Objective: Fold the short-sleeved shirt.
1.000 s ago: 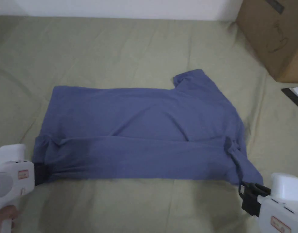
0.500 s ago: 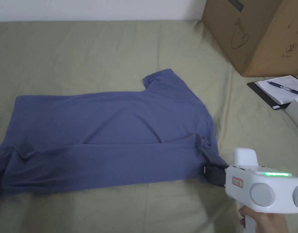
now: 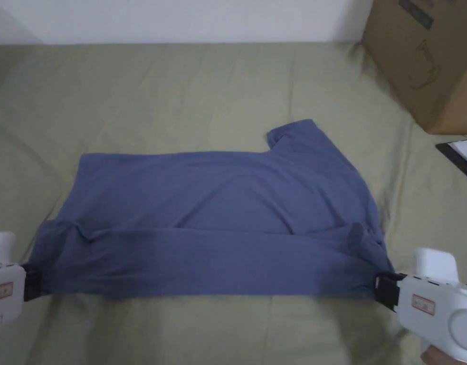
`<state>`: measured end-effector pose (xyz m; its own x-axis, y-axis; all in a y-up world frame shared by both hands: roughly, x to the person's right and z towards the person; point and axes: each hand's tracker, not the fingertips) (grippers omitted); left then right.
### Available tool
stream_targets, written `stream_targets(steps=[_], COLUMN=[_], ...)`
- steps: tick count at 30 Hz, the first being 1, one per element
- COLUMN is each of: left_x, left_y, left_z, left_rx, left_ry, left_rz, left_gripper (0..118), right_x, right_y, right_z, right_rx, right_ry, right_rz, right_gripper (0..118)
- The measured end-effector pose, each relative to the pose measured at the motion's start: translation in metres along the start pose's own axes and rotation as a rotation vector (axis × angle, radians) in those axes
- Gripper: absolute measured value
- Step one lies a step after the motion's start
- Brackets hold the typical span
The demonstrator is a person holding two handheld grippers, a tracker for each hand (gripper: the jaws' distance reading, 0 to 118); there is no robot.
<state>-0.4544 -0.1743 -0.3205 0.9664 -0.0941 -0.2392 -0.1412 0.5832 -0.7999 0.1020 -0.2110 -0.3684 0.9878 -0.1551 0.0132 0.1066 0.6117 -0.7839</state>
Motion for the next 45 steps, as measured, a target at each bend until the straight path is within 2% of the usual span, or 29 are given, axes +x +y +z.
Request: stream_targets(steps=[4, 5, 7, 10, 13, 16, 17, 18, 19, 20, 21, 22, 24, 26, 27, 28, 29, 30, 31, 32, 36, 39, 40, 41, 43, 45], left_x=[-0.012, -0.013, -0.015, -0.018, -0.017, -0.015, -0.016, -0.018, -0.021, -0.024, -0.03, -0.034, -0.034, -0.032, -0.023, -0.018, -0.012, -0.005, 0.006, 0.014, 0.036, 0.053, 0.058, 0.062, 0.068, 0.07], left_y=[-0.006, -0.009, -0.018, -0.038, -0.064, -0.083, -0.087, -0.089, -0.089, -0.088, -0.088, -0.085, -0.07, -0.051, -0.039, -0.031, -0.021, -0.011, -0.003, 0.006, 0.034, 0.049, 0.052, 0.055, 0.06, 0.062], left_z=[0.016, 0.02, 0.027, 0.038, 0.044, 0.041, 0.037, 0.033, 0.028, 0.026, 0.028, 0.032, 0.043, 0.047, 0.054, 0.057, 0.059, 0.057, 0.054, 0.049, 0.026, 0.011, 0.006, 0.001, -0.006, -0.015], left_rx=[-0.004, -0.003, -0.007, -0.024, -0.055, -0.107, -0.108, -0.106, -0.115, -0.124, -0.104, -0.076, -0.037, -0.017, 0.016, 0.057, 0.098, 0.126, 0.12, 0.129, 0.145, 0.144, 0.145, 0.135, 0.125, 0.107], left_ry=[-0.043, -0.039, -0.036, -0.057, -0.065, -0.073, -0.077, -0.071, -0.051, -0.054, -0.087, -0.118, -0.152, -0.137, -0.131, -0.144, -0.167, -0.169, -0.158, -0.162, -0.211, -0.235, -0.243, -0.243, -0.243, -0.233], left_rz=[0.025, 0.02, 0.013, 0.025, 0.018, 0.003, 0.0, 0.009, 0.033, 0.05, 0.085, 0.119, 0.141, 0.121, 0.107, 0.091, 0.07, 0.07, 0.075, 0.067, 0.089, 0.097, 0.092, 0.085, 0.068, 0.045], left_gripper=[1, 1, 1, 1, 1, 1, 2, 7, 30, 57, 86, 110, 113, 111, 105, 79, 46, 14, 3, 2, 0, 0, 0, 0, 0, 0], right_x=[0.0, 0.002, 0.01, 0.024, 0.034, 0.038, 0.038, 0.039, 0.039, 0.04, 0.039, 0.039, 0.037, 0.032, 0.028, 0.026, 0.02, 0.014, 0.01, 0.008, -0.002, -0.01, -0.01, -0.009, -0.005, 0.002], right_y=[0.002, 0.0, -0.006, -0.025, -0.047, -0.061, -0.062, -0.063, -0.062, -0.06, -0.056, -0.05, -0.035, -0.015, -0.002, 0.009, 0.023, 0.036, 0.047, 0.058, 0.107, 0.144, 0.153, 0.165, 0.186, 0.195], right_z=[0.04, 0.049, 0.062, 0.079, 0.078, 0.067, 0.063, 0.059, 0.058, 0.063, 0.069, 0.073, 0.081, 0.087, 0.087, 0.086, 0.08, 0.072, 0.063, 0.052, 0.006, -0.04, -0.055, -0.072, -0.108, -0.141], right_rx=[0.017, 0.018, 0.004, -0.05, -0.096, -0.135, -0.157, -0.162, -0.176, -0.164, -0.118, -0.109, -0.076, -0.013, 0.011, 0.031, 0.049, 0.052, 0.058, 0.072, 0.078, 0.073, 0.076, 0.062, -0.031, -0.13], right_ry=[0.006, -0.029, -0.025, 0.025, 0.022, 0.02, -0.006, -0.014, -0.02, -0.005, 0.022, 0.025, 0.002, 0.022, 0.041, 0.054, 0.054, 0.055, 0.054, 0.068, 0.158, 0.132, 0.13, 0.114, 0.065, 0.024], right_rz=[0.041, 0.057, 0.067, -0.014, -0.031, -0.059, -0.054, -0.053, -0.06, -0.062, -0.067, -0.064, -0.047, -0.014, 0.0, 0.009, 0.021, 0.038, 0.043, 0.05, 0.062, 0.088, 0.106, 0.127, 0.149, 0.14], right_gripper=[7, 7, 7, 7, 8, 20, 42, 75, 110, 117, 114, 110, 107, 95, 80, 49, 23, 5, 2, 0, 0, 0, 4, 28, 92, 95])
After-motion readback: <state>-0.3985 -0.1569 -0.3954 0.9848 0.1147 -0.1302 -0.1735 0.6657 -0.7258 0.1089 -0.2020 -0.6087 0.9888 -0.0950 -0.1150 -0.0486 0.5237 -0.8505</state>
